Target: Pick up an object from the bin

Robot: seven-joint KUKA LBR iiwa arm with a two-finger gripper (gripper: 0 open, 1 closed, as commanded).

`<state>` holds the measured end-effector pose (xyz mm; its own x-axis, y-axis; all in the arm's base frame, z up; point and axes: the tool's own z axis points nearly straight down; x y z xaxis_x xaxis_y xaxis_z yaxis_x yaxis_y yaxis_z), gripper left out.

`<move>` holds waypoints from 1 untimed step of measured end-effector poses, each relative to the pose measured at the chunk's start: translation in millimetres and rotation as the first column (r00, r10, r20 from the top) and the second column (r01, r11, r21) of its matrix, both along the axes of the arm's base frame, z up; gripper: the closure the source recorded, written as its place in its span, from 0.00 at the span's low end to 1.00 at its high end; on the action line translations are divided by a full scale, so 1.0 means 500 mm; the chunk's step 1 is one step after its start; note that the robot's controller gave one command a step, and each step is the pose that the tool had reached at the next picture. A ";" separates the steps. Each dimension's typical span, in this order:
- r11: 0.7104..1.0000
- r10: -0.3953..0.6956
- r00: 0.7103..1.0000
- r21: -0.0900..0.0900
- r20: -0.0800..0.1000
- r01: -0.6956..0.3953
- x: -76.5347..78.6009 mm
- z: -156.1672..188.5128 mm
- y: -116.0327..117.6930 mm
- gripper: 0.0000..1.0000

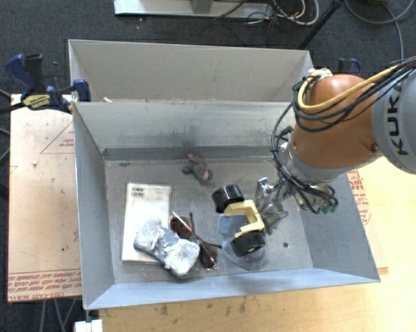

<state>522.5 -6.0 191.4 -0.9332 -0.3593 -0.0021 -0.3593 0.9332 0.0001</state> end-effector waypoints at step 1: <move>1.000 0.001 1.000 0.000 0.001 -0.001 0.000 0.001 0.001 0.00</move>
Offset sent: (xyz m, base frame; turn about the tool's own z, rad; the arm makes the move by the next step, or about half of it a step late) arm 0.0000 0.0000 0.0000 0.0000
